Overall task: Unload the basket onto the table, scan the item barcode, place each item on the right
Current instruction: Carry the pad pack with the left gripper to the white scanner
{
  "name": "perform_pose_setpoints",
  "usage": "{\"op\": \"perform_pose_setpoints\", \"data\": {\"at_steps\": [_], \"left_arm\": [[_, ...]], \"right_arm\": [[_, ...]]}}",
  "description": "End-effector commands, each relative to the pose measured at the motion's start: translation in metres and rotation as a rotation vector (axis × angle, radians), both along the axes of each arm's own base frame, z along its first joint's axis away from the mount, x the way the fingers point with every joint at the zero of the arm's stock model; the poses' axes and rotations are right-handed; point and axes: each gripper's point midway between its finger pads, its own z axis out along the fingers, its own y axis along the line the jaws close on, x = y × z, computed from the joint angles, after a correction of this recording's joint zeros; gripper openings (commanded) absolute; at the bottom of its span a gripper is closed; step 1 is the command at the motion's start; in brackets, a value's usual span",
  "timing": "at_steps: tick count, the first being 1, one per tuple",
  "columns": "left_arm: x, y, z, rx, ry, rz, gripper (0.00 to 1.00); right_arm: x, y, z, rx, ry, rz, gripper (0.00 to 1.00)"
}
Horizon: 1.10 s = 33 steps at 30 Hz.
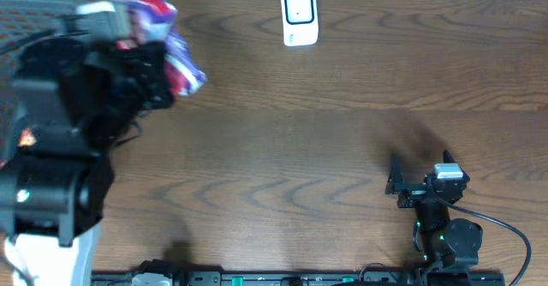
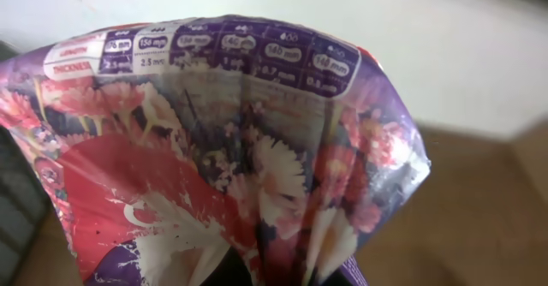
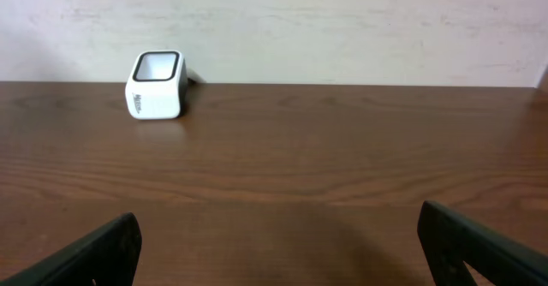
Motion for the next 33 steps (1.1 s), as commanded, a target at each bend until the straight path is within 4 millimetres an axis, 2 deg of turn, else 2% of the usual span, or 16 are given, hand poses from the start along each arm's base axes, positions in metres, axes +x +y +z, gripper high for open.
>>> {"op": "perform_pose_setpoints", "data": {"at_steps": [1,10,15,22,26,31,32,33], "left_arm": [[0.011,-0.024,-0.024,0.043,0.080,-0.086,0.07],[0.038,-0.096,-0.137,0.069,0.454,-0.191,0.07],[0.054,-0.134,-0.200,0.093,0.596,-0.216,0.07],[0.069,-0.161,-0.274,0.034,0.763,-0.104,0.08],[0.070,-0.174,-0.299,0.032,0.806,-0.106,0.07],[0.064,-0.194,-0.303,0.037,0.796,-0.151,0.08],[0.064,-0.199,-0.301,0.035,0.785,-0.162,0.16],[0.064,-0.204,-0.300,0.034,0.774,-0.173,0.33]], "right_arm": [[0.000,0.000,0.000,0.018,-0.004,-0.002,0.99],[0.000,0.000,0.000,0.018,-0.004,-0.002,0.99],[0.000,0.000,0.000,0.018,-0.004,-0.002,0.99],[0.000,0.000,0.000,0.018,-0.004,-0.002,0.99],[0.000,0.000,0.000,0.018,-0.004,-0.002,0.99],[0.000,0.000,0.000,0.018,-0.004,-0.002,0.99],[0.000,0.000,0.000,0.018,-0.004,-0.002,0.99],[0.000,0.000,0.000,0.018,-0.004,-0.002,0.99]]}}
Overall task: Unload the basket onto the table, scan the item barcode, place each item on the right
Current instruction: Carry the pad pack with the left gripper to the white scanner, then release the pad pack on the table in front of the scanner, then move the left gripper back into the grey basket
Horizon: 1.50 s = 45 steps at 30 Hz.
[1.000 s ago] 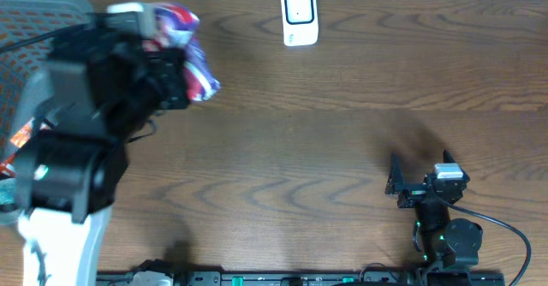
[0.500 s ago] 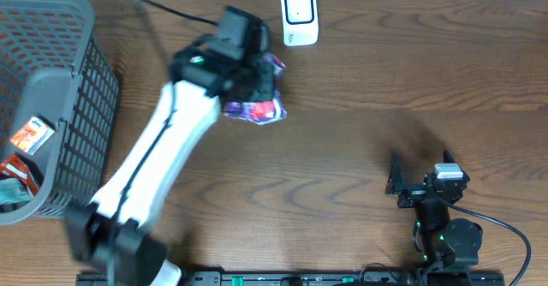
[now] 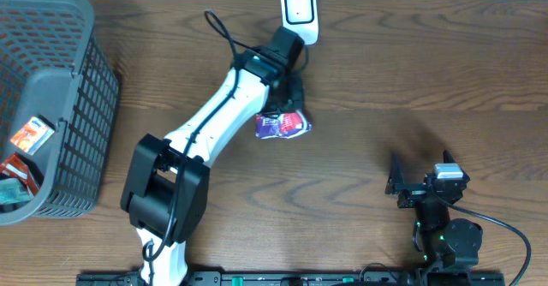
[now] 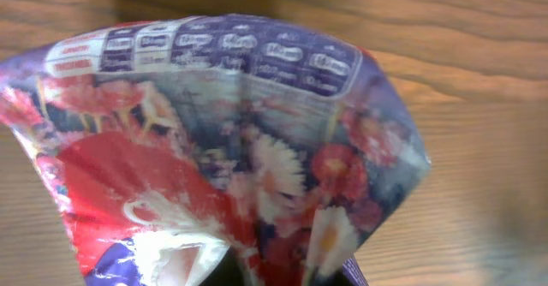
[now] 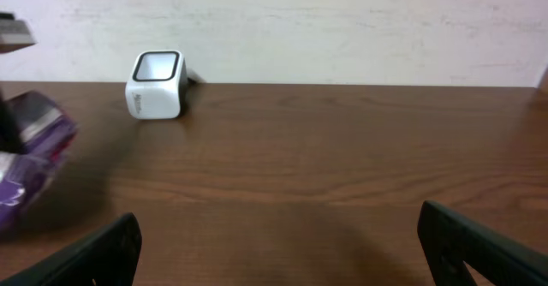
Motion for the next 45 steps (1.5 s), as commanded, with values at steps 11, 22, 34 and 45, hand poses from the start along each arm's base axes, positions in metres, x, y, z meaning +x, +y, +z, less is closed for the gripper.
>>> {"op": "perform_pose_setpoints", "data": {"at_steps": [11,22,34,45], "left_arm": [[0.013,-0.016,0.073,-0.098,-0.181,-0.057,0.62],[0.040,0.141,0.234,-0.115,-0.585,0.250,0.75],[-0.013,0.374,0.306,0.103,-0.792,0.828,0.82],[-0.067,0.460,0.269,0.206,-0.627,1.089,0.89]], "right_arm": [[0.000,0.000,0.000,0.018,-0.004,-0.002,0.99],[0.000,0.000,0.000,0.018,-0.004,-0.002,0.99],[0.000,0.000,0.000,0.018,-0.004,-0.002,0.99],[0.000,0.000,0.000,0.018,-0.004,-0.002,0.99]]}}
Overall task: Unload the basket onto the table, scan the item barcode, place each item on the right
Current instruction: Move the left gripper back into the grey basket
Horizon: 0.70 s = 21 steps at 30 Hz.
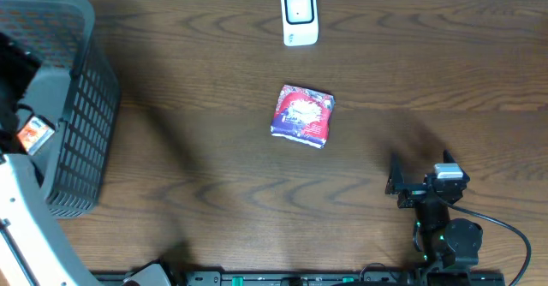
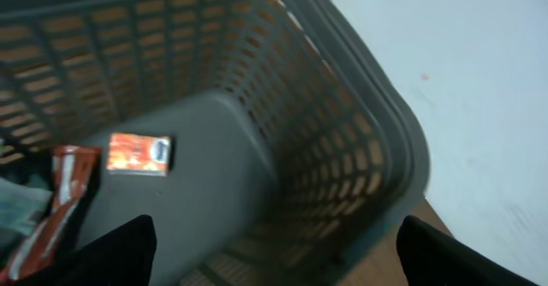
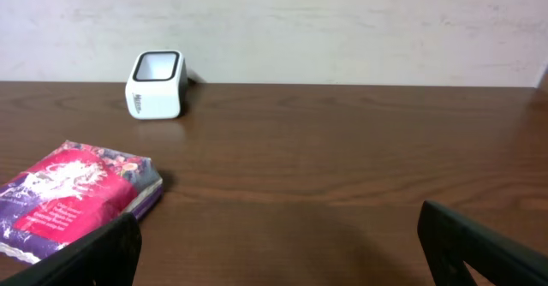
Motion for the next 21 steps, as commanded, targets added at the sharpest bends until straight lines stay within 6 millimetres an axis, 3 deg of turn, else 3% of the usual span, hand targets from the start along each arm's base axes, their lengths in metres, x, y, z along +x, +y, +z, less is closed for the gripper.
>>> {"op": "perform_pose_setpoints", "data": {"at_steps": [1,9,21], "left_arm": [[-0.005,0.012,0.000,0.005,0.001,0.037,0.89],[-0.019,0.039,-0.019,0.056,0.116,0.171,0.90],[-0.030,0.075,-0.090,0.037,0.412,0.296,0.90]], "right_arm": [[0.000,0.000,0.000,0.018,-0.005,-0.001,0.99],[0.000,0.000,0.000,0.018,-0.004,-0.001,0.99],[0.000,0.000,0.000,0.018,-0.004,-0.001,0.99]]}}
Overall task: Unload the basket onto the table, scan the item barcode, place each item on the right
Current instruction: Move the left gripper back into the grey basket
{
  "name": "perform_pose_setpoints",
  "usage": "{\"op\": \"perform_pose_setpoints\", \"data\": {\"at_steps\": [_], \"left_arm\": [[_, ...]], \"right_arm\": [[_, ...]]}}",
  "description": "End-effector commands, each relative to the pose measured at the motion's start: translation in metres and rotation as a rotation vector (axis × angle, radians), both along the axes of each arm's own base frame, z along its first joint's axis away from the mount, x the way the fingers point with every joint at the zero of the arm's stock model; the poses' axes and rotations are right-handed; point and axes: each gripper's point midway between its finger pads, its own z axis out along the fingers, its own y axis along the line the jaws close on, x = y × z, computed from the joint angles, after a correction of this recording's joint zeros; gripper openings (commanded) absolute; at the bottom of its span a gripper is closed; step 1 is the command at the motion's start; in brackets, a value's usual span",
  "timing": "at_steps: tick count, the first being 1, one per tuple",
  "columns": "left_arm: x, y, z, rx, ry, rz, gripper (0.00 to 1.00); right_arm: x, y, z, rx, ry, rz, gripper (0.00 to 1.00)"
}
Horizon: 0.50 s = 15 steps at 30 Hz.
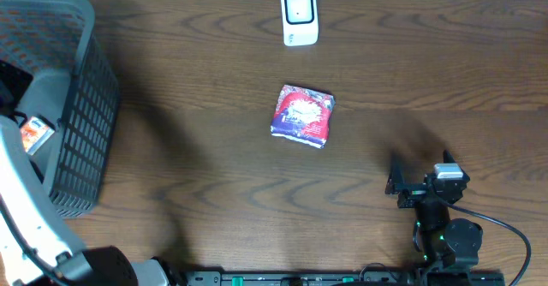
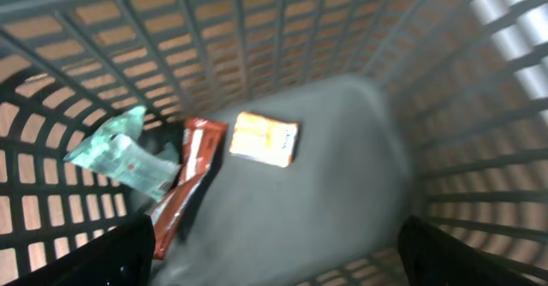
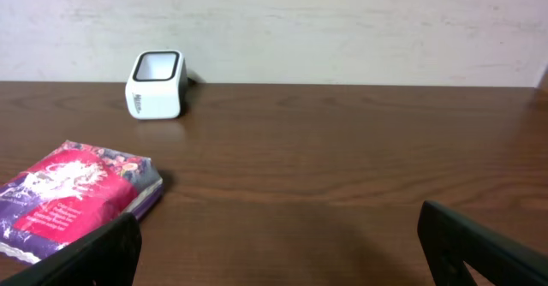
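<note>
The white barcode scanner (image 1: 300, 16) stands at the table's far edge, also in the right wrist view (image 3: 156, 84). A pink and purple floral packet (image 1: 302, 115) lies flat mid-table, apart from both grippers (image 3: 73, 196). My left gripper (image 2: 274, 265) hangs open over the inside of the grey basket (image 1: 73, 106). Below it lie an orange packet (image 2: 265, 139), a red-brown wrapper (image 2: 184, 187) and a green packet (image 2: 124, 153). My right gripper (image 3: 278, 256) rests open near the front right, empty.
The basket's mesh walls (image 2: 257, 38) ring the left gripper on every side. My white left arm (image 1: 26, 209) runs along the table's left edge. The right arm's base and cable (image 1: 449, 235) sit at the front right.
My left gripper has gone from beside the basket's rim to over its inside, now looking down at the packets. The floral packet, the scanner and the right arm have not moved.
My left gripper first held the floral packet at the far left by the basket. Then it held it mid-table near the scanner. Later the packet lay flat on the table and the gripper was open at the basket, where it now hangs above the contents.
</note>
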Motion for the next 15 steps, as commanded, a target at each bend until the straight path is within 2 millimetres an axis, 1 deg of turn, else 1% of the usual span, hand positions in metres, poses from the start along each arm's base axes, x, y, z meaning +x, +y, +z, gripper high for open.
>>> {"op": "perform_pose_setpoints", "data": {"at_steps": [1,7,10,13,15], "left_arm": [[-0.011,0.015,-0.017,0.001,0.078,0.057,0.90],[-0.023,0.028,-0.054,-0.077,0.188,0.099,0.90],[-0.025,0.032,-0.071,-0.110,0.235,0.107,0.90],[-0.025,0.031,-0.082,-0.134,0.269,0.106,0.90],[-0.026,0.031,-0.086,-0.141,0.279,0.106,0.91]], "right_arm": [[0.000,0.000,0.000,0.018,-0.004,-0.002,0.99],[0.000,0.000,0.000,0.018,-0.004,-0.002,0.99],[0.000,0.000,0.000,0.018,-0.004,-0.002,0.99],[0.000,0.000,0.000,0.018,-0.004,-0.002,0.99],[0.000,0.000,0.000,0.018,-0.004,-0.002,0.99]]}}
